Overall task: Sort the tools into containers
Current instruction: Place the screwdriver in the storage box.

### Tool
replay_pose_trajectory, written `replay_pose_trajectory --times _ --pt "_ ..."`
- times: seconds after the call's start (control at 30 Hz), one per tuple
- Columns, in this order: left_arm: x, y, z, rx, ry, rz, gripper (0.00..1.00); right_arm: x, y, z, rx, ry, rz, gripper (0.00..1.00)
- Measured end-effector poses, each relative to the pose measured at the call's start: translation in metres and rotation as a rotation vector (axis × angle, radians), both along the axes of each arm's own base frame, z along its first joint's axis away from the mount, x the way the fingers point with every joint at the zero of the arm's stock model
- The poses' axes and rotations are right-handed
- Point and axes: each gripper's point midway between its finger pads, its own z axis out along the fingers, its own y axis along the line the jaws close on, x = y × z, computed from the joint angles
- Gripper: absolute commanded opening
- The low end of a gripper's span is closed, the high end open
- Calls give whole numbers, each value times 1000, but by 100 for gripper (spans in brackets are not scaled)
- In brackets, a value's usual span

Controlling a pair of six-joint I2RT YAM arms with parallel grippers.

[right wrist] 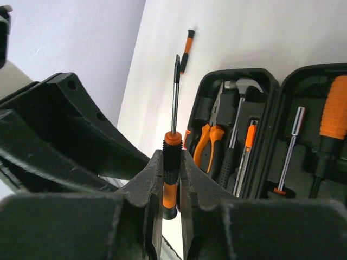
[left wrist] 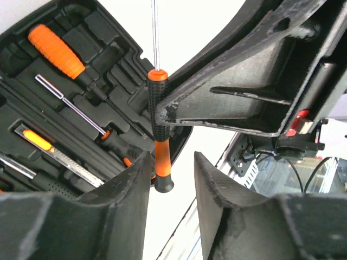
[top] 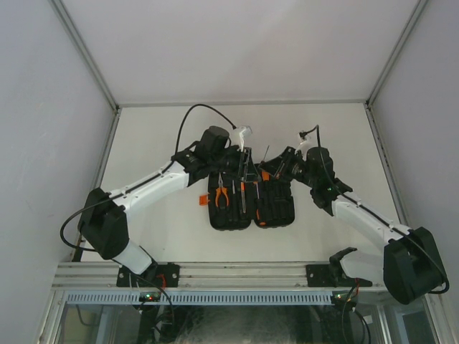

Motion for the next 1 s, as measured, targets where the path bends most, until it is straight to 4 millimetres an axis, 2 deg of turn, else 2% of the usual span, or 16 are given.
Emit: replay_pose_trajectory --times 0.17,0.47,0.77,1.0 --pt "2 -1 3 -9 -17 0 52 1 -14 -13 -74 22 -44 3" --pt "12 10 11 -3 -49 50 53 -4 -53 -28 -341 38 -100 0" --pt "49 52 -6 120 -72 256 53 -43 -74 -85 -566 237 5 0" --pt "55 79 -28 215 -54 348 52 -69 -74 -119 -687 351 96 0"
